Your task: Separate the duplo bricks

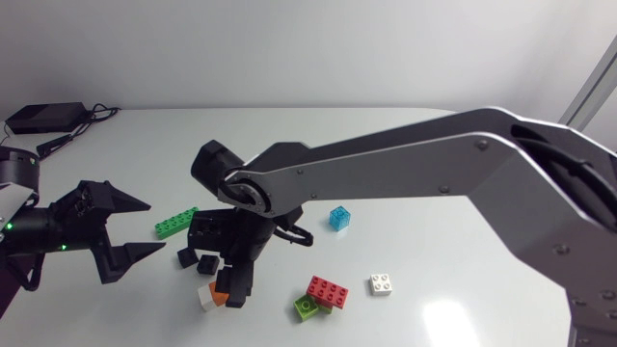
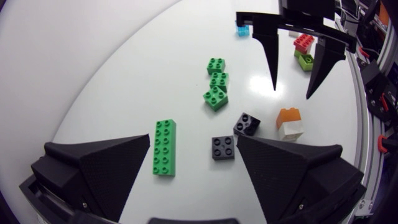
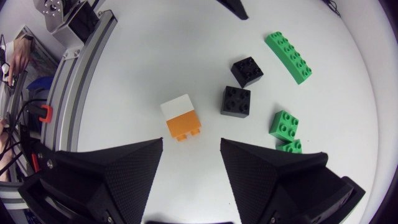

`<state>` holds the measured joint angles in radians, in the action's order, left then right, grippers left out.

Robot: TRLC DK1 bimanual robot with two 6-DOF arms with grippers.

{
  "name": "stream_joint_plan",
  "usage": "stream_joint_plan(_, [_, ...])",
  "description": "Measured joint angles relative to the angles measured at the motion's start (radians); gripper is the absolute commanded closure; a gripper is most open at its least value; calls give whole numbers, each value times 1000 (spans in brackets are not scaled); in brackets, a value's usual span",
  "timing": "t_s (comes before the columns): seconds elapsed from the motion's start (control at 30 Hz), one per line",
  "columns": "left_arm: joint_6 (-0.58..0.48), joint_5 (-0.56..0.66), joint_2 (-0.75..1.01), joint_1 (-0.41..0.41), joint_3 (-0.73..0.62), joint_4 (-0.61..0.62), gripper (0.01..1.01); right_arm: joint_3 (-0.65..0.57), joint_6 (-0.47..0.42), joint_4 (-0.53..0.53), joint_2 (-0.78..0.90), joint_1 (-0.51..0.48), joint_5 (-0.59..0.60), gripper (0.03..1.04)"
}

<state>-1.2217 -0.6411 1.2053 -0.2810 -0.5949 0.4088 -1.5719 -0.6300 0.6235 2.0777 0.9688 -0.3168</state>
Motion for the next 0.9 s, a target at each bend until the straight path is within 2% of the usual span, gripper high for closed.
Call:
stream_joint_plan(0.17, [-69, -14, -55, 0, 24, 134, 52, -11, -23, 14, 22, 24, -21, 385])
stream_joint_plan(0.33, [-88, -14, -132, 7, 49, 180, 52, -44, -45, 51, 71, 41, -21, 385])
stream_joint_plan(0.57, [-88, -14, -180, 45, 101, 191, 52, -86, -53, 67, 97, 45, -16, 385])
stream_joint_plan(0.9, [-88, -15, -181, 39, 106, 190, 52, -106, -67, 67, 106, 46, 12, 385])
